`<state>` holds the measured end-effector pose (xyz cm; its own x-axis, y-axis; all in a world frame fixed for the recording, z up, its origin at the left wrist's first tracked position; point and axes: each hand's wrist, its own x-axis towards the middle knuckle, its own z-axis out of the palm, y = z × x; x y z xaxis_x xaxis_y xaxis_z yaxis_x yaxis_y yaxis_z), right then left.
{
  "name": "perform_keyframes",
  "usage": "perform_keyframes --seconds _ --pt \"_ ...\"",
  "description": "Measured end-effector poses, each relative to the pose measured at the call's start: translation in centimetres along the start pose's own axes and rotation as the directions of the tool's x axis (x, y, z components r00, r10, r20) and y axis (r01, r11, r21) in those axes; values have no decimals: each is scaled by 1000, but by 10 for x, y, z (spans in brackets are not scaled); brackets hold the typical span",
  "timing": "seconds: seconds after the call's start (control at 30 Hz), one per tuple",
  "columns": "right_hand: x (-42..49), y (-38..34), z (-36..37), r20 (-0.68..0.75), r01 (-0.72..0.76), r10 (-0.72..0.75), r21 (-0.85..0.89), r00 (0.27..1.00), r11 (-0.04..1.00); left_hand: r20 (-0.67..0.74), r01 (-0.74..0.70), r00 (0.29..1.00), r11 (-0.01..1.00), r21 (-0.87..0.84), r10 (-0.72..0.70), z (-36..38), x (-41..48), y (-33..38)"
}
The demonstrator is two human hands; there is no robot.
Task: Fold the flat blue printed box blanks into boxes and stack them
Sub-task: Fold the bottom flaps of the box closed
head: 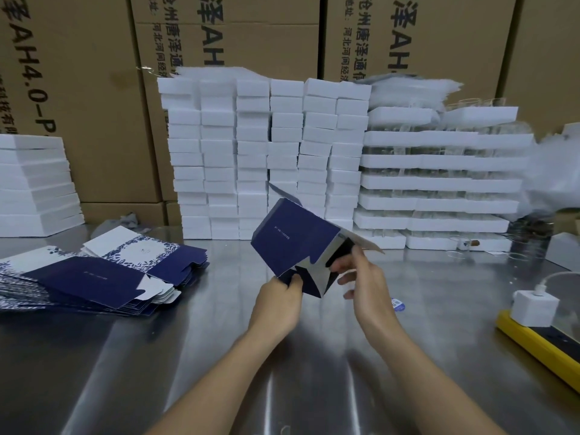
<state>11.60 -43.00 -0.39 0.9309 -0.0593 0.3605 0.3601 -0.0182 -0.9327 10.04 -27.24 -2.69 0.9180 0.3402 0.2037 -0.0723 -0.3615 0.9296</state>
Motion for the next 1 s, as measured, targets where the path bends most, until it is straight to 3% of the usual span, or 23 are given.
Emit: perform_keyframes --seconds 0.2,0.37,0.47,0.63,0.77,0.9,1.0 --pt "3 6 -10 -36 -117 115 -43 993 992 45 -8 999 990 -139 15 -4 -1 7" --pt "3 3 -13 141 -49 48 2 989 999 12 -80 997 997 -4 80 -10 -2 10" --pt "4 3 -11 151 -115 111 19 982 993 -56 -139 988 990 33 141 -14 -6 13" --pt "2 7 -3 99 -266 251 191 963 945 -100 -214 971 976 29 216 -13 -13 22" --pt "-1 5 5 50 -334 333 268 942 904 21 -115 993 993 7 115 -5 -15 20" --pt "-4 3 8 82 -338 329 275 941 900 252 109 967 964 -242 -46 0 -18 24" --pt "-6 -1 7 125 -350 328 266 936 898 254 130 966 925 -357 -37 2 -19 27"
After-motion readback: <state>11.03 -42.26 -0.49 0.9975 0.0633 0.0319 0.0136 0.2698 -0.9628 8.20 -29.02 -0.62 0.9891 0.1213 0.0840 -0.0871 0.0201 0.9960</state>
